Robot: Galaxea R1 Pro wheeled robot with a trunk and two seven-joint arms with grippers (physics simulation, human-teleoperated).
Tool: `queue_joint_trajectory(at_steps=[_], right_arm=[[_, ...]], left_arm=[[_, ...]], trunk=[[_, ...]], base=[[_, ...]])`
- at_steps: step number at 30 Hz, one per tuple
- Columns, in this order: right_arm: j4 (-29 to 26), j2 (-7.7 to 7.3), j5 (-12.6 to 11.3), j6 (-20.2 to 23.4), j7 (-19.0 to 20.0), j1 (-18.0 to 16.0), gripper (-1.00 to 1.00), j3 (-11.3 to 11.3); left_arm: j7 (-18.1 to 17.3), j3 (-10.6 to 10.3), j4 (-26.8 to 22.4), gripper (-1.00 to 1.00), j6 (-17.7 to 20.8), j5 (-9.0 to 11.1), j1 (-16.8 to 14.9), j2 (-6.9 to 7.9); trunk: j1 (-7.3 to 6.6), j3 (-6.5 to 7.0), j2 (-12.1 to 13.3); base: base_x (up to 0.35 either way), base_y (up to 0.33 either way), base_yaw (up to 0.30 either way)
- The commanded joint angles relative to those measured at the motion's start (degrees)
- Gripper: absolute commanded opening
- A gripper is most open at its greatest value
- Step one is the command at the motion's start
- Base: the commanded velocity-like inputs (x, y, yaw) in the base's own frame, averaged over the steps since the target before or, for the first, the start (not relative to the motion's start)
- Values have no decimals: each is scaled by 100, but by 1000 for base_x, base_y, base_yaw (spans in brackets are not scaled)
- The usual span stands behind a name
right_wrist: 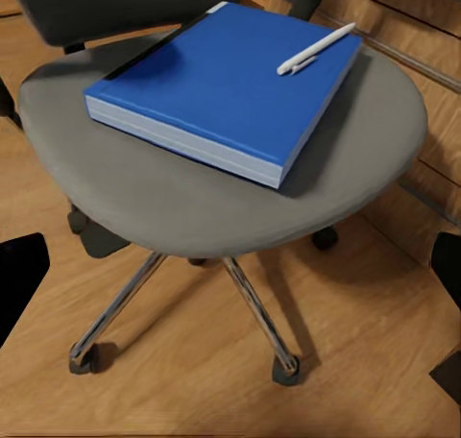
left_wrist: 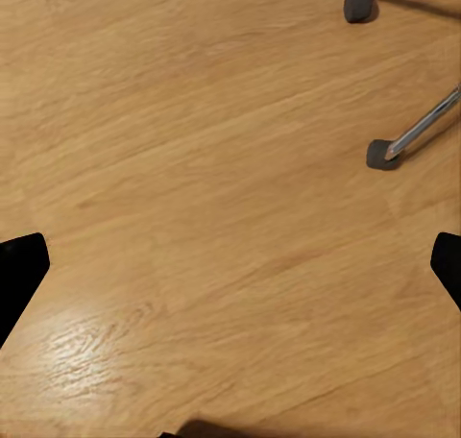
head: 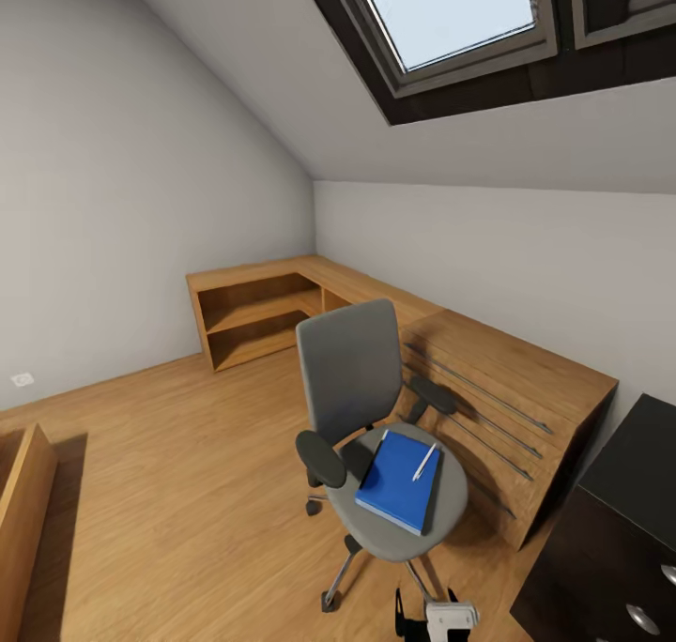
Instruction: In the bedroom, organize the workspace by keeping the computer under the desk, ensuring the monitor is on the desk, placing the keyboard on the desk next to the monitor, placing the mouse on the desk next to the keyboard, moving the folder from the swivel chair onto the desk next to the mouse, stacking the notebook on top of the folder with the pen on top of the notebook, and positioning the swivel chair next to the desk.
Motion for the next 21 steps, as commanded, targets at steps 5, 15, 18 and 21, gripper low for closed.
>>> queue_joint_trajectory(at_steps=[5, 15, 18, 21], right_arm=[[12, -7, -23, -2, -2, -5, 100, 28], [-1318, -433, -481, 1414, -31, -613, 100, -2], [-1424, -479, -763, 2000, -22, -1002, 100, -3], [-1464, -505, -1104, 2563, -6, -1426, 100, -4]], left_arm=[[39, 364, -5, 100, -37, 78, -6, -4], [23, 1574, -3075, 100, 2681, 91, -29, 205], [23, 1633, -3370, 100, 2960, 97, -166, 204], [22, 1665, -3546, 100, 3215, 106, -485, 188]], trunk=[[0, -6, -4], [0, -6, -4], [0, -6, -4], [0, -6, -4]], base=[[0, 0, 0], [0, 0, 0], [0, 0, 0], [0, 0, 0]])
